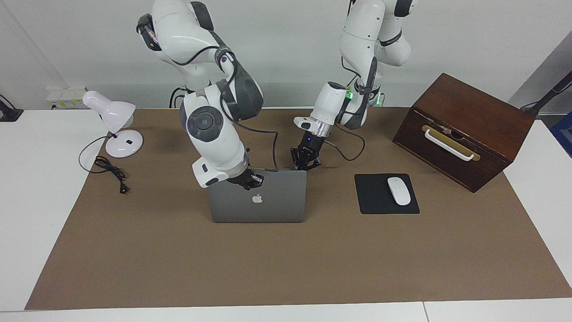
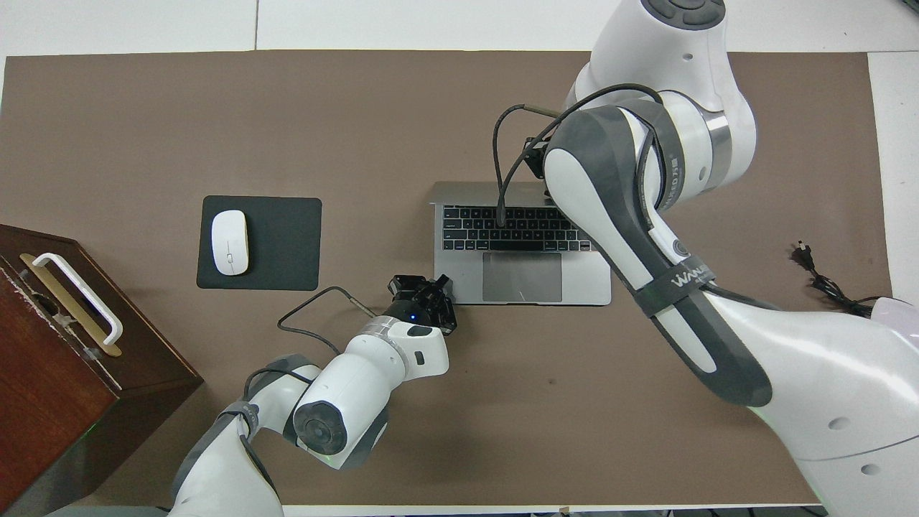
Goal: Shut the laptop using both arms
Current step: 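Push the laptop screen down onto the keyboard with the right gripper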
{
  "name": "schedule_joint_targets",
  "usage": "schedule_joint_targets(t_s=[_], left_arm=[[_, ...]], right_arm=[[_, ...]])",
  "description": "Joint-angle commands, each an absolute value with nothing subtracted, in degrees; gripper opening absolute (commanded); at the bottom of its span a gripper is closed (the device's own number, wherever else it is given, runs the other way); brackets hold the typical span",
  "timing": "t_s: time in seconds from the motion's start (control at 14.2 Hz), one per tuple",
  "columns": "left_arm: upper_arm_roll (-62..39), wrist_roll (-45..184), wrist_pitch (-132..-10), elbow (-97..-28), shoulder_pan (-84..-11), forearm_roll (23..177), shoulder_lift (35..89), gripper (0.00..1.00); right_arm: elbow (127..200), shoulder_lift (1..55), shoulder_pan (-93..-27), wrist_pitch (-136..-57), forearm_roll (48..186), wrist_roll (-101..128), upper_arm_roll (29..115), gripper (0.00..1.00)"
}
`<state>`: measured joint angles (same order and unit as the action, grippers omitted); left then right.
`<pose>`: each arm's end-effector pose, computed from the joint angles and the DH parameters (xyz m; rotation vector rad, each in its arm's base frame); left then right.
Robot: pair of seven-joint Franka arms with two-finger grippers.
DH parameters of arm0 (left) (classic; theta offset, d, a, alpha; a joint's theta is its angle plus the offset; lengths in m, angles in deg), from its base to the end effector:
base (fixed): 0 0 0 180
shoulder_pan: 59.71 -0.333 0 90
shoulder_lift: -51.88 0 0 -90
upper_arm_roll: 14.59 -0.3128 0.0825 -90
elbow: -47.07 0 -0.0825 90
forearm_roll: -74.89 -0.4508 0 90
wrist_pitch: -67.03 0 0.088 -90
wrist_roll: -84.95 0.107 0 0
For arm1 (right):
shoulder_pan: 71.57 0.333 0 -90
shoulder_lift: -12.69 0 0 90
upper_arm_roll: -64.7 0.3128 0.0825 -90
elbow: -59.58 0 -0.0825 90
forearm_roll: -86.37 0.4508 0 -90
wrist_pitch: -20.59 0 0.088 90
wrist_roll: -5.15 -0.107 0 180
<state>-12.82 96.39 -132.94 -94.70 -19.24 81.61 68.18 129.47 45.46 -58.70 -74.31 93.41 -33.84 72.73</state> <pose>0.4148 -0.3584 0.2015 2.5408 -1.0844 1.0133 0.7225 0.2637 0.4200 -2.9709 0.5275 0.3201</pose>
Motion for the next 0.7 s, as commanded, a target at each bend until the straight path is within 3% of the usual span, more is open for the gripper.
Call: schedule_joint_targets(t_s=[0.0, 0.63], left_arm=[[-13.89, 98.39, -133.62, -96.89, -18.75, 82.01, 69.99, 0.00], [-13.89, 98.48, -133.62, -98.04, -18.58, 82.01, 71.66, 0.00]], right_arm=[[137.44, 41.00, -59.62, -75.56, 96.04, -34.05, 73.14, 0.00], [153.17, 34.93, -59.35, -87.15, 98.14, -31.24, 73.23, 0.00]])
